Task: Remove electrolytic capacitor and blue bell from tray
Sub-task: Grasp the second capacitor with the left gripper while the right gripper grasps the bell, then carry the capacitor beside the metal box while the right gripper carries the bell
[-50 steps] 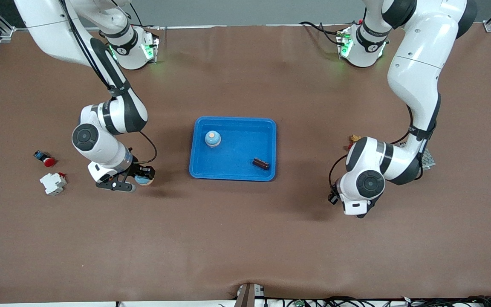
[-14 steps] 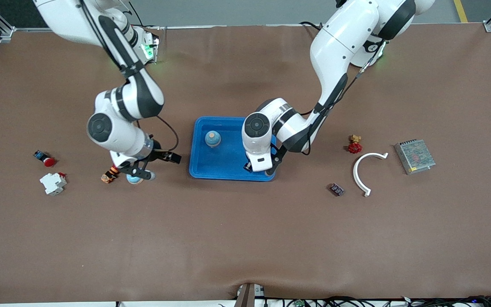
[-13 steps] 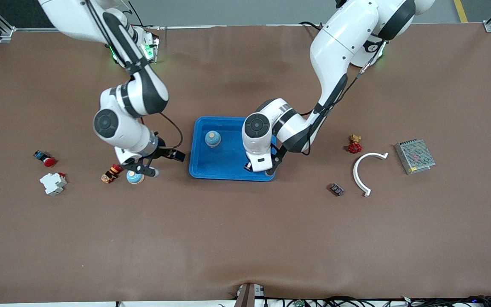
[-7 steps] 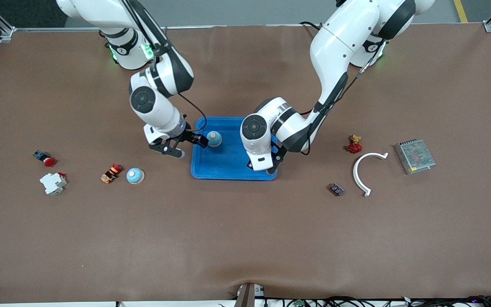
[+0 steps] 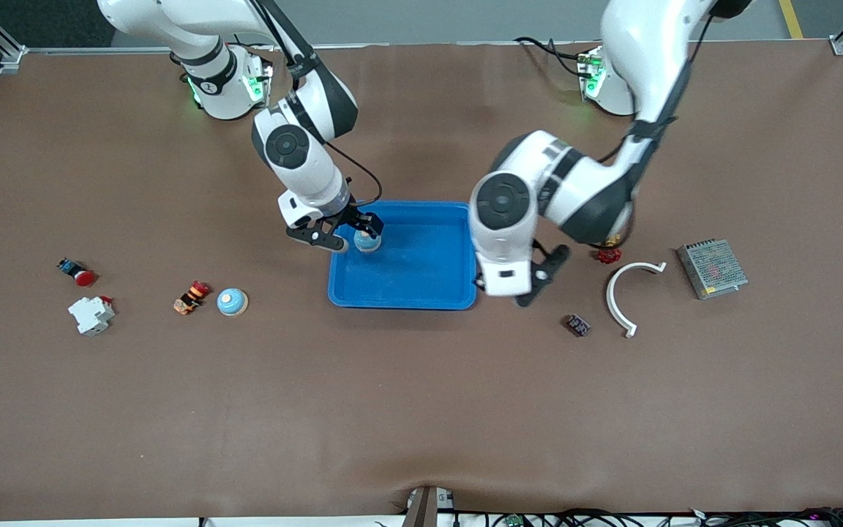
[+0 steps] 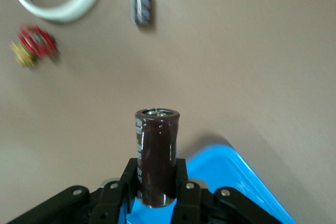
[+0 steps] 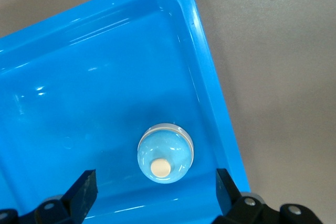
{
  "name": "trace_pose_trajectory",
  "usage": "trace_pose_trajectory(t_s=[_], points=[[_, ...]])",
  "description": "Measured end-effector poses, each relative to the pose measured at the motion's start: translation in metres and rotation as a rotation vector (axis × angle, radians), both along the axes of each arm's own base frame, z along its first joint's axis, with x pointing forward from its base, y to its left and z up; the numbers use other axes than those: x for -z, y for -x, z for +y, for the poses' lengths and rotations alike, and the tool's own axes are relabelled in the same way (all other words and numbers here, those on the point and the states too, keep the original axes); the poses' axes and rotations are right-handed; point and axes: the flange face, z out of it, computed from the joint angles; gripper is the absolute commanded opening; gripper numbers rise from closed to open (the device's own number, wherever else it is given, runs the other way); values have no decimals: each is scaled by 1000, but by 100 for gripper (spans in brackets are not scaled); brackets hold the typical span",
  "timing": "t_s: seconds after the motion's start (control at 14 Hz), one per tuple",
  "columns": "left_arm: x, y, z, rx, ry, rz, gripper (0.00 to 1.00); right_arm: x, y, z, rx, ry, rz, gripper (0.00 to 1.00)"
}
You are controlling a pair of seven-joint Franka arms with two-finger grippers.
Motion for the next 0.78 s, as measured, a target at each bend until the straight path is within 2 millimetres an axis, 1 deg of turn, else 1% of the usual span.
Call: trace_pose_trajectory(t_s=[0.21,0.5,0.64,0.78], points=[[10,-22,71,81,-2,57,0,14,9,6,10,24,-29,100],[22,-42,172,188,-6,125,0,46,15,16,17,15,-50,100],[26,-50,210,226,-2,140,0,60,20,20,21,11,-56,100],[29,-57,240,261,11,140,0,74,23,23,22,9,-60,100]])
